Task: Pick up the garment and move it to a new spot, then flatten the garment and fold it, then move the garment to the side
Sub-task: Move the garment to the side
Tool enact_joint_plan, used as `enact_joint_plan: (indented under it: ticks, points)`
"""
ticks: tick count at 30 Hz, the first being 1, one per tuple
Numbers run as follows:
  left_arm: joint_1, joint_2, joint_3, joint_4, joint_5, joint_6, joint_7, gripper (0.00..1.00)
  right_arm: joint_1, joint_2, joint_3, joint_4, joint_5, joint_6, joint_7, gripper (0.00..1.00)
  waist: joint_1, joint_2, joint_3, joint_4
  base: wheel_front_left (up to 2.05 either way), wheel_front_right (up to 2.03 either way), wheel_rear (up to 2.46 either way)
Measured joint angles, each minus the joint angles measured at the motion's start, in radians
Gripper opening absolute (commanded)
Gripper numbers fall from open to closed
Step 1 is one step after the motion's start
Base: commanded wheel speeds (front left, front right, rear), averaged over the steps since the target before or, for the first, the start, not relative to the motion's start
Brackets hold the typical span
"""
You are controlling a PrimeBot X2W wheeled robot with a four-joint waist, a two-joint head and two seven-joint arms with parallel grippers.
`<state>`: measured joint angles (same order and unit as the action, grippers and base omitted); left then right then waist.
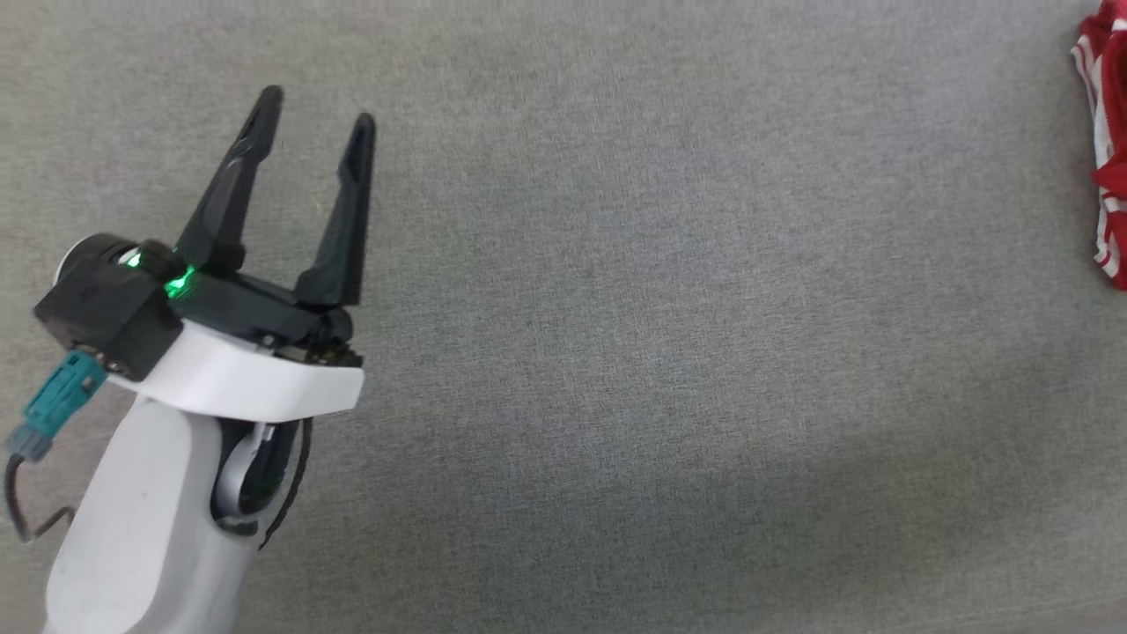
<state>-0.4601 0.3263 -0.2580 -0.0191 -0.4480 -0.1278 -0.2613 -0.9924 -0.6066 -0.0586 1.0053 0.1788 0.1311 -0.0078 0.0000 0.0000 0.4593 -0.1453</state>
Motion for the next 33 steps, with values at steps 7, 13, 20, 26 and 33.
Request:
enact_joint_plan:
  ticks: [7,13,20,26,33]
  points:
    - [0.052,-0.001,0.066,0.013,0.007,0.0,0.0,1.0,0.047,0.063,0.063,-0.077,0.076,0.0,-0.043,1.0,0.0,0.0,-0.054,0.01,0.0,0.0,0.0]
    - [0.107,-0.007,0.118,0.022,0.015,0.0,0.0,1.0,0.123,0.089,0.148,-0.177,0.152,0.0,-0.081,1.0,0.0,0.0,-0.11,0.029,0.0,0.0,0.0]
    - [0.188,-0.03,0.174,0.048,0.018,0.0,0.0,1.0,0.251,0.095,0.209,-0.287,0.229,0.0,-0.121,1.0,-0.0001,0.0,-0.186,0.066,0.0,0.0,0.0]
    - [0.274,-0.05,0.245,0.062,0.036,0.0,0.0,1.0,0.368,0.108,0.223,-0.362,0.262,0.0,-0.167,1.0,0.0,0.0,-0.265,0.098,0.0,0.0,0.0]
    - [0.405,-0.092,0.297,0.055,0.054,0.0,0.0,1.0,0.552,0.165,0.18,-0.458,0.231,0.0,-0.213,1.0,0.0,0.0,-0.366,0.13,0.0,0.0,0.0]
